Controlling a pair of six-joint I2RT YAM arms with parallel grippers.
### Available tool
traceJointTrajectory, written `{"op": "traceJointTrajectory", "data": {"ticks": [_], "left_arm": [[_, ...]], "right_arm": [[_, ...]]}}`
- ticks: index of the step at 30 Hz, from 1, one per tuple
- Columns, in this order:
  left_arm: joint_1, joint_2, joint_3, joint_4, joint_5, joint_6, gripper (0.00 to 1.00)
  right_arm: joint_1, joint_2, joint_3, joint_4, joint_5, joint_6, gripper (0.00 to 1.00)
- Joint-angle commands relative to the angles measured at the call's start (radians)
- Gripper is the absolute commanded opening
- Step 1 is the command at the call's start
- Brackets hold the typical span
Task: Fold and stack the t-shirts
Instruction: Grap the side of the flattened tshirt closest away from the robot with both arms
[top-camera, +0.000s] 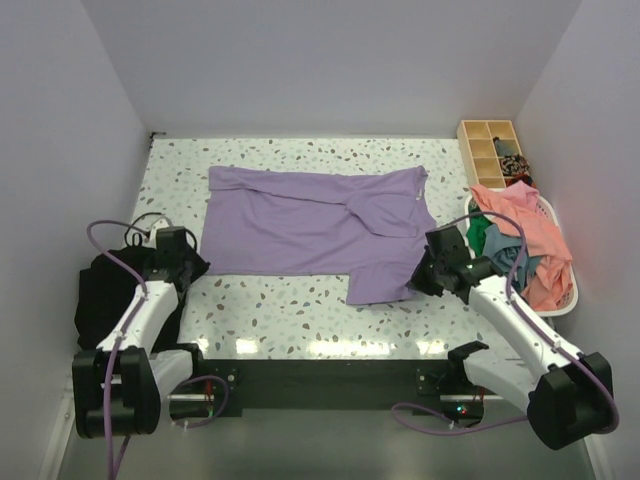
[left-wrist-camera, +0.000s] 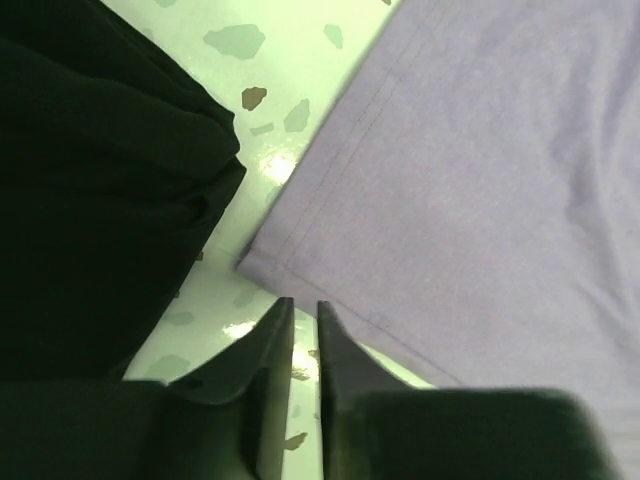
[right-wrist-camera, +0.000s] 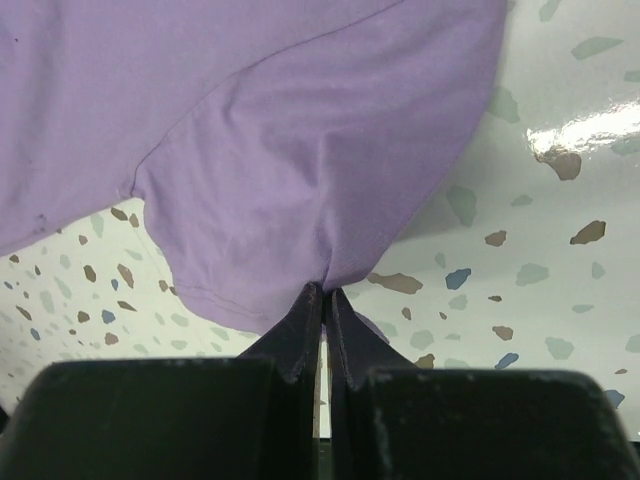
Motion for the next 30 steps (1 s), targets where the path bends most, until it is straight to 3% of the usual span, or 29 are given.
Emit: {"op": "traceJointTrajectory", "data": {"ticks": [1, 4, 9, 17, 22, 23, 24, 26, 27, 29, 30], "left_arm": [[0.005, -0.008, 0.03, 0.008, -0.001, 0.025, 0.37], [0.005, 0.014, 0.013, 0.032, 0.008, 0.011, 0.59], [0.005, 0.066, -0.013, 0.045, 0.008, -0.013, 0.78], [0.005, 0.161, -0.03, 0.135, -0.007, -0.023, 0.77], [0.005, 0.198, -0.039, 0.223, -0.032, -0.001, 0.65], [0.005, 0.202, -0.047, 0.235, -0.029, 0.008, 0.59], [0.005, 0.204, -0.05, 0.249, -0.017, 0.019, 0.45], [0.005, 0.209, -0.064, 0.296, -0.001, 0.025, 0.31], [0.005, 0.213, -0.064, 0.309, 0.005, 0.031, 0.18], [0.005, 0.227, -0.062, 0.31, 0.008, 0.033, 0.0], [0.005, 0.229, -0.062, 0.309, 0.008, 0.033, 0.0]], "right_arm": [[0.003, 0.027, 0.039, 0.002, 0.018, -0.023, 0.03], [0.003, 0.042, 0.038, 0.0, 0.017, -0.027, 0.14], [0.003, 0.044, 0.042, -0.009, 0.023, -0.036, 0.21], [0.003, 0.057, 0.042, -0.003, 0.014, -0.047, 0.21], [0.004, 0.067, 0.042, -0.001, 0.01, -0.05, 0.21], [0.004, 0.068, 0.044, -0.003, 0.012, -0.05, 0.21], [0.003, 0.068, 0.042, -0.004, 0.012, -0.05, 0.21], [0.003, 0.067, 0.049, -0.008, 0.015, -0.049, 0.2], [0.003, 0.065, 0.05, -0.009, 0.018, -0.049, 0.2], [0.003, 0.063, 0.056, -0.017, 0.021, -0.049, 0.2], [0.003, 0.063, 0.059, -0.017, 0.023, -0.052, 0.2]]}}
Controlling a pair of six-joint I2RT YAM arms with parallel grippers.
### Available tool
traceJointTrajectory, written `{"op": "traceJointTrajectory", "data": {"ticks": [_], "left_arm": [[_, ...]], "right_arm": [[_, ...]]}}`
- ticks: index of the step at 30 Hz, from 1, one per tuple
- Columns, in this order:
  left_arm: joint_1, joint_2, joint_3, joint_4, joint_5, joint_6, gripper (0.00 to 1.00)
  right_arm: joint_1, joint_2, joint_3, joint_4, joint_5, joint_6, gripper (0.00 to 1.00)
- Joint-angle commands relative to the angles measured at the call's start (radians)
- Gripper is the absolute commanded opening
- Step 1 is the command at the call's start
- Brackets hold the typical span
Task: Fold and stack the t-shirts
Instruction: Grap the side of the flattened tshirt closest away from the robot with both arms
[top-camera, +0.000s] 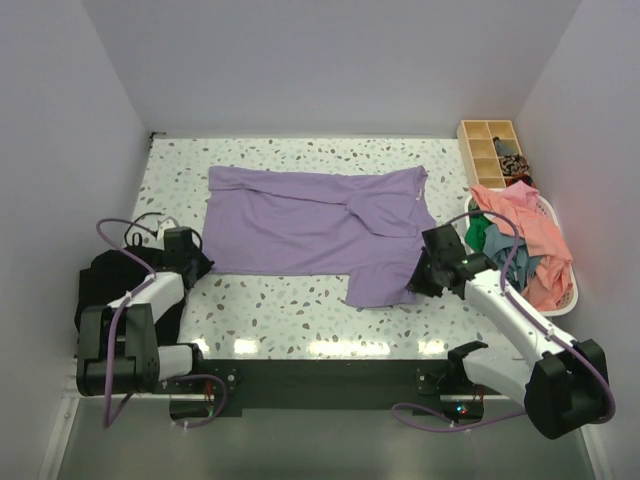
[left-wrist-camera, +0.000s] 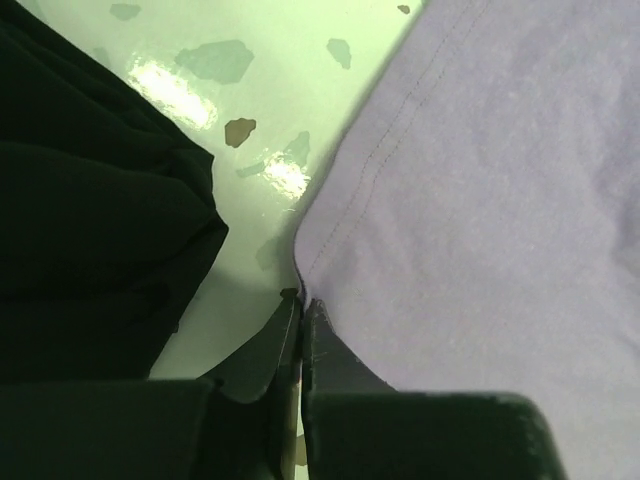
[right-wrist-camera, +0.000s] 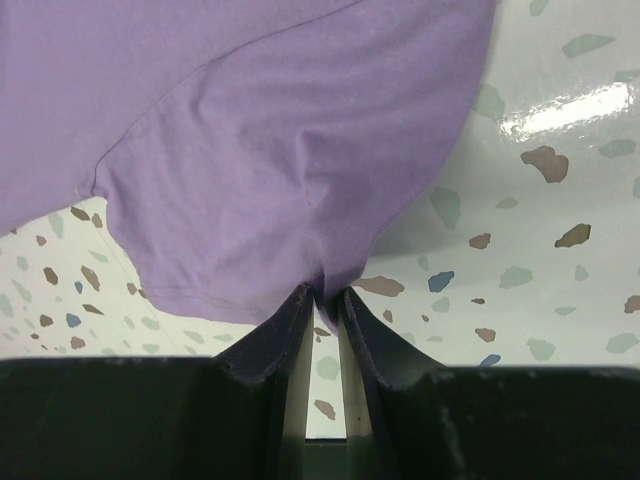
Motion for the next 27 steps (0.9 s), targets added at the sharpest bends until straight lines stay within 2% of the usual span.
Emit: {"op": "traceJointTrajectory", "data": {"ticks": [1, 6, 11, 23, 25, 26, 27], "left_arm": [[0.005, 0.023, -0.011, 0.045, 0.02, 0.02, 0.0], [0.005, -0.069, 0.016, 0.007, 0.048, 0.032, 0.0], [0.005, -0.12, 0.126, -0.134, 0.046, 0.057, 0.0], [0.006, 0.003, 0.245, -0.129, 0.088, 0.063, 0.0], [0.006, 0.004, 0.243, -0.131, 0.092, 0.067, 0.0], [0.006, 0.001, 0.236, -0.128, 0.091, 0.067, 0.0], [0.005, -0.002, 0.23, -0.126, 0.088, 0.067, 0.0]], "right_arm": [[0.004, -0.004, 0.054, -0.014, 0.018, -0.014, 0.2], [0.003, -0.022, 0.075, -0.036, 0.035, -0.019, 0.19], [0.001, -0.026, 0.143, -0.048, 0.07, -0.029, 0.19], [-0.039, 0.129, 0.301, -0.033, 0.136, -0.123, 0.2], [-0.043, 0.14, 0.286, -0.051, 0.122, -0.124, 0.46], [-0.042, 0.151, 0.278, -0.091, 0.128, -0.111, 0.54], [-0.043, 0.158, 0.264, -0.1, 0.122, -0.106, 0.69]]}}
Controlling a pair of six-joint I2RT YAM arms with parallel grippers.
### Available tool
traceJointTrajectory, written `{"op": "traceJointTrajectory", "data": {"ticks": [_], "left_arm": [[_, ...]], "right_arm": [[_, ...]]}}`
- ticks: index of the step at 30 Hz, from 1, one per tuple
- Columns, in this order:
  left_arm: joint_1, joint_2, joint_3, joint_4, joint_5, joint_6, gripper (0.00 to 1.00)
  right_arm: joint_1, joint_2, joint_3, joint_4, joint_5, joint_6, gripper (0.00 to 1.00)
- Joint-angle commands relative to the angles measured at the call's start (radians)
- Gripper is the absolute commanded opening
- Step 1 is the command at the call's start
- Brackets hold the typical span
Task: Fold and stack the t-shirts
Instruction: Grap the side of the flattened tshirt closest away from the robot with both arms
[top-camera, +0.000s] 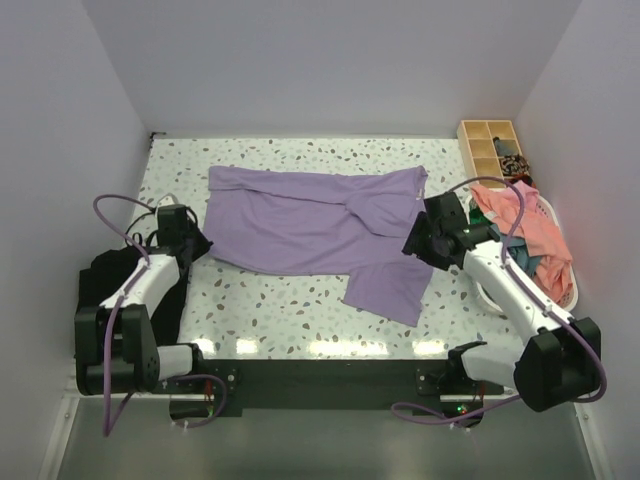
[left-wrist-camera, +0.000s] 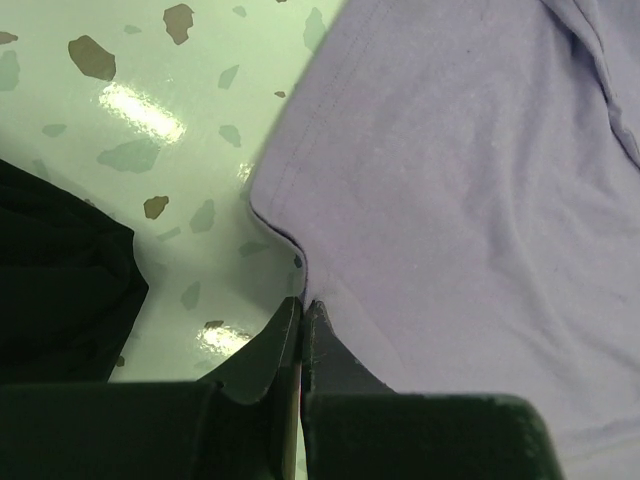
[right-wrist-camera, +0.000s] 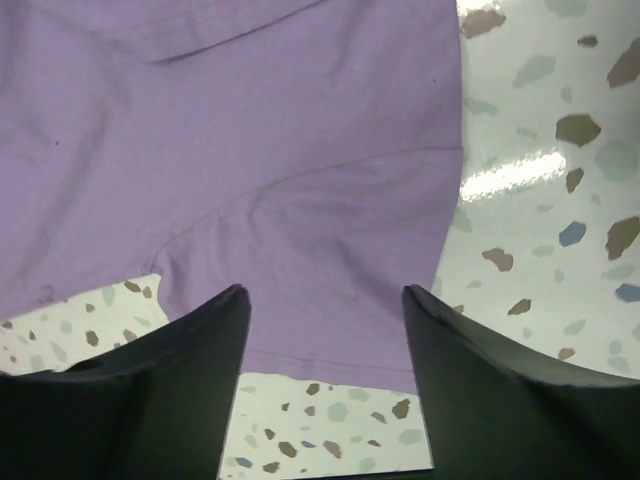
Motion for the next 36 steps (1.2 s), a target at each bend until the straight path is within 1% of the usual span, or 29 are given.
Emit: {"op": "traceJointTrajectory", "data": {"ticks": [1, 3, 6, 11, 13, 16, 17, 19, 20, 22, 23, 24, 25, 26, 27, 28, 32, 33, 36], "left_arm": [[0.005, -0.013, 0.017, 0.016, 0.012, 0.026, 0.0], [0.006, -0.016, 0.005, 0.019, 0.015, 0.024, 0.0], [0.005, -0.025, -0.015, 0.017, 0.017, 0.026, 0.0], [0.006, -0.034, -0.024, 0.014, 0.014, 0.027, 0.0], [0.006, -0.036, -0.024, 0.019, 0.014, 0.029, 0.0], [0.006, -0.03, -0.023, 0.019, 0.02, 0.029, 0.0], [0.006, -0.03, -0.023, 0.019, 0.02, 0.029, 0.0], [0.006, -0.03, -0.024, 0.019, 0.018, 0.03, 0.0], [0.006, -0.031, -0.024, 0.017, 0.015, 0.03, 0.0], [0.006, -0.031, -0.024, 0.017, 0.014, 0.032, 0.0], [0.006, -0.03, -0.024, 0.019, 0.012, 0.032, 0.0], [0.006, -0.031, -0.026, 0.019, 0.012, 0.03, 0.0], [0.006, -0.03, -0.026, 0.02, 0.011, 0.03, 0.0], [0.006, -0.031, -0.028, 0.02, 0.011, 0.029, 0.0], [0.006, -0.03, -0.026, 0.022, 0.011, 0.03, 0.0], [0.006, -0.031, -0.024, 0.019, 0.011, 0.029, 0.0], [0.006, -0.038, -0.011, 0.006, 0.006, 0.032, 0.0], [0.006, -0.044, -0.005, 0.003, 0.006, 0.033, 0.0], [0.006, -0.048, 0.011, -0.007, 0.006, 0.035, 0.0]], "right_arm": [[-0.005, 0.025, -0.028, -0.071, 0.01, -0.002, 0.75], [-0.007, 0.013, -0.076, -0.078, -0.004, 0.028, 0.79], [-0.005, -0.003, -0.166, -0.047, -0.056, 0.056, 0.79], [0.001, -0.012, -0.271, -0.056, -0.093, 0.079, 0.76], [0.002, -0.029, -0.308, -0.023, -0.105, 0.082, 0.75], [0.002, -0.015, -0.331, 0.026, -0.131, 0.09, 0.7], [0.002, -0.006, -0.337, 0.037, -0.145, 0.093, 0.66], [0.001, 0.016, -0.351, 0.071, -0.16, 0.099, 0.63], [0.002, 0.02, -0.355, 0.082, -0.165, 0.1, 0.55], [0.002, 0.031, -0.365, 0.106, -0.165, 0.101, 0.47], [0.002, 0.04, -0.365, 0.113, -0.165, 0.101, 0.35], [0.002, 0.046, -0.36, 0.119, -0.165, 0.099, 0.28], [0.002, 0.05, -0.357, 0.132, -0.165, 0.094, 0.23], [0.001, 0.048, -0.351, 0.139, -0.165, 0.088, 0.11], [0.002, 0.043, -0.336, 0.137, -0.16, 0.087, 0.04], [0.002, 0.036, -0.323, 0.131, -0.153, 0.082, 0.0], [0.002, -0.021, -0.24, 0.074, -0.104, 0.055, 0.0], [0.002, -0.033, -0.196, 0.059, -0.096, 0.048, 0.0], [0.002, -0.032, -0.104, 0.004, -0.049, 0.016, 0.0]]}}
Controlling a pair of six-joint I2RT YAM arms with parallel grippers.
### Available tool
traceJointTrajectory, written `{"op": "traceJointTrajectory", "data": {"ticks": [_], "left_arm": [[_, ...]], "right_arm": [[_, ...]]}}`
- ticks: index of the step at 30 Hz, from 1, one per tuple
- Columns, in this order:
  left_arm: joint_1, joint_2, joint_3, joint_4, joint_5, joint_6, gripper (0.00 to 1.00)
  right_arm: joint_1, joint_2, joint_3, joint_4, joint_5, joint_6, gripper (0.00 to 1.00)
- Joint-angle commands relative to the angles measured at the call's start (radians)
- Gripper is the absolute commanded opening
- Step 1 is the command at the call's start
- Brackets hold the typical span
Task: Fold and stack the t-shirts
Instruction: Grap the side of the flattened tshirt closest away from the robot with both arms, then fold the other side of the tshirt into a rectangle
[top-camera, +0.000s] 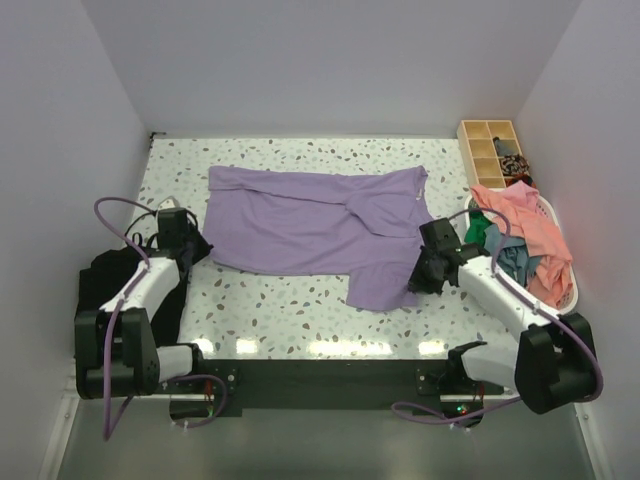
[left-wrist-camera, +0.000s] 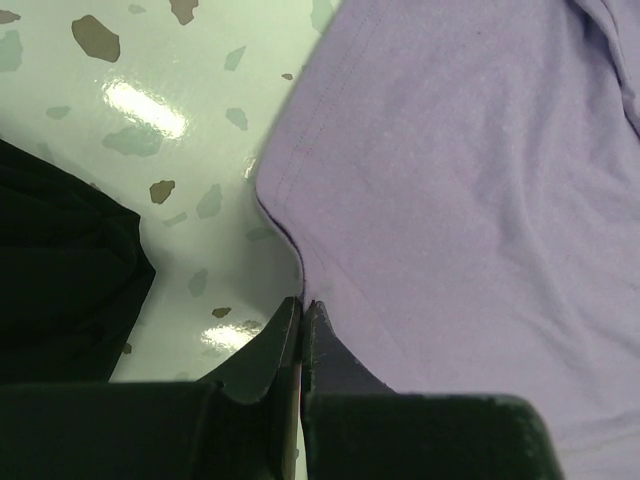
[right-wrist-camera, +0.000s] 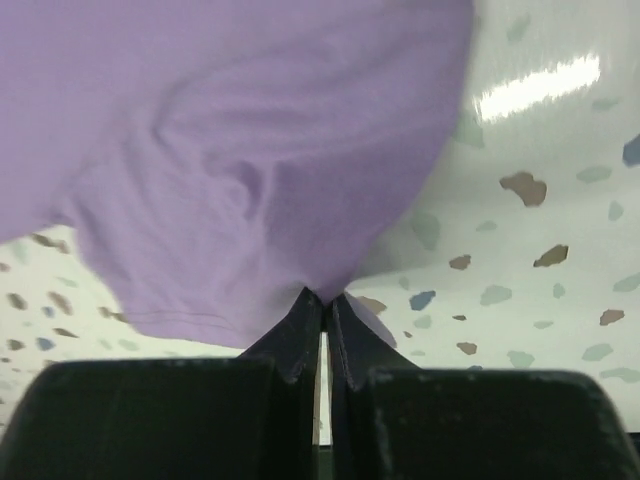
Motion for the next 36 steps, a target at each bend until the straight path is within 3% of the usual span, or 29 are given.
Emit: {"op": "traceJointTrajectory", "data": {"ticks": [1, 10, 25, 36], "left_arm": [[0.006, -0.034, 0.039, -0.01, -0.003, 0.028, 0.0], [0.012, 0.024, 0.095, -0.009, -0.018, 0.031, 0.0], [0.054, 0.207, 0.196, 0.04, -0.006, 0.018, 0.0], [0.058, 0.406, 0.368, 0.065, 0.01, 0.028, 0.0]], "right_arm": [[0.004, -0.03, 0.161, -0.05, 0.081, -0.054, 0.0], [-0.03, 0.11, 0.309, -0.008, 0.123, -0.104, 0.0], [-0.206, 0.367, 0.558, 0.032, 0.045, -0.187, 0.0], [-0.243, 0.602, 0.788, 0.037, -0.018, -0.209, 0.0]]}}
